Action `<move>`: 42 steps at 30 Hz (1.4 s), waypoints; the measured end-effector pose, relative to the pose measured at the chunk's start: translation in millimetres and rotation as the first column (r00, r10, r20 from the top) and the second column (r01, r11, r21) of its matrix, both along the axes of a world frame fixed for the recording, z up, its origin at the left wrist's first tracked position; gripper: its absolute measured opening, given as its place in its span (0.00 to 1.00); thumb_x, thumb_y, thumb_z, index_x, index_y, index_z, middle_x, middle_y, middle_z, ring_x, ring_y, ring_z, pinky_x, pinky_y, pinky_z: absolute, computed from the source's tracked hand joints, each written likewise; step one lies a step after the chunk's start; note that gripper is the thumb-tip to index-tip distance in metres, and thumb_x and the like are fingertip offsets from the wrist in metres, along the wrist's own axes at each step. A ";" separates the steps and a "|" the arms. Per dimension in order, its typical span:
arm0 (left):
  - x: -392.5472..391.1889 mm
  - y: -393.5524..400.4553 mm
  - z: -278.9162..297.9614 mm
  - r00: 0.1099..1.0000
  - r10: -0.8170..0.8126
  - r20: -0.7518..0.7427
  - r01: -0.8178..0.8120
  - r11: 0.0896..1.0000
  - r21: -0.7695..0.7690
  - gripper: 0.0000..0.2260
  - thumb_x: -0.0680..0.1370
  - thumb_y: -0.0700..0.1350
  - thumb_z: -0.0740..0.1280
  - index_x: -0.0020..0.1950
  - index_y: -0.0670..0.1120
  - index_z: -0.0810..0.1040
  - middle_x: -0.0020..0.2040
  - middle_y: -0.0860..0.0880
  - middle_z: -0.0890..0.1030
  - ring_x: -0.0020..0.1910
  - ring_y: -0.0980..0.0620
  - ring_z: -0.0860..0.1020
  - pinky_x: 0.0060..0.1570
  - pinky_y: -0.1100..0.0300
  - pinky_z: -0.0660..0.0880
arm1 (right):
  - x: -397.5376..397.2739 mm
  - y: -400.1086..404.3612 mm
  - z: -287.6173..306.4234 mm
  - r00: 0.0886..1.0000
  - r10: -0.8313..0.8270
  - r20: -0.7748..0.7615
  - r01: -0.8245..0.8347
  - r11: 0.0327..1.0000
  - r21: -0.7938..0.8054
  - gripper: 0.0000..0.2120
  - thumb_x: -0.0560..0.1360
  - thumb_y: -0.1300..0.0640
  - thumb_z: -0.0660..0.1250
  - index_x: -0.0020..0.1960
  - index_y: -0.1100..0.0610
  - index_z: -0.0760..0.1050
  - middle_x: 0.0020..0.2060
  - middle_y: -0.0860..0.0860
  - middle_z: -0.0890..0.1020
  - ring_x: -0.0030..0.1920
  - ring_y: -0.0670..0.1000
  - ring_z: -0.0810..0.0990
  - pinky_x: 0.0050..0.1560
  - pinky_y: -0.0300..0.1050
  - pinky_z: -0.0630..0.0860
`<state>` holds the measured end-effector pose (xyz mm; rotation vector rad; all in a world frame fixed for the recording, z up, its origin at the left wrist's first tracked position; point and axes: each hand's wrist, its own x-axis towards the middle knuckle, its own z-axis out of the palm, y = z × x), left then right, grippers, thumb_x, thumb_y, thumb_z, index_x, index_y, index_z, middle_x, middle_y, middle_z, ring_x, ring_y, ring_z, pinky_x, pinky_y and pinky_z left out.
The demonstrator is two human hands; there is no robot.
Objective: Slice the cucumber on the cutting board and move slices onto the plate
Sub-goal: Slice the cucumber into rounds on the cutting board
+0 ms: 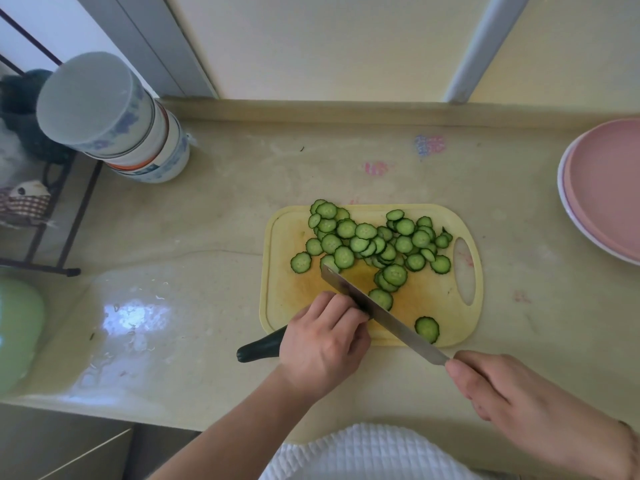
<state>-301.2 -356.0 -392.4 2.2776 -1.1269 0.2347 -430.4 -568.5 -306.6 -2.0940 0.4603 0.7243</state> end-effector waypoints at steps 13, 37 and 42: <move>0.3 1.0 -0.1 1.000 -0.020 -0.015 0.019 0.999 -0.043 0.02 0.73 0.39 0.73 0.42 0.45 0.83 0.45 0.50 0.82 0.42 0.48 0.79 0.34 0.56 0.76 | 3.7 0.4 -1.3 0.998 -0.040 0.042 0.038 0.999 0.038 0.35 0.70 0.23 0.49 0.37 0.57 0.64 0.25 0.47 0.65 0.27 0.44 0.62 0.29 0.39 0.61; 0.7 2.1 -4.7 1.000 -0.012 0.013 0.013 0.998 -0.062 0.04 0.71 0.36 0.74 0.40 0.44 0.82 0.40 0.50 0.80 0.39 0.47 0.78 0.32 0.55 0.75 | 3.2 -5.0 16.5 1.000 -0.008 -0.020 0.009 0.998 0.060 0.38 0.67 0.21 0.48 0.38 0.58 0.64 0.25 0.48 0.66 0.27 0.45 0.63 0.31 0.45 0.63; 0.6 2.0 -4.3 1.000 -0.018 0.018 0.019 0.999 -0.050 0.04 0.72 0.36 0.73 0.39 0.44 0.82 0.39 0.49 0.80 0.39 0.47 0.79 0.33 0.55 0.75 | 1.6 -0.3 12.2 0.999 0.028 -0.016 -0.027 1.000 0.009 0.34 0.69 0.22 0.46 0.38 0.54 0.65 0.26 0.48 0.68 0.28 0.44 0.66 0.34 0.54 0.69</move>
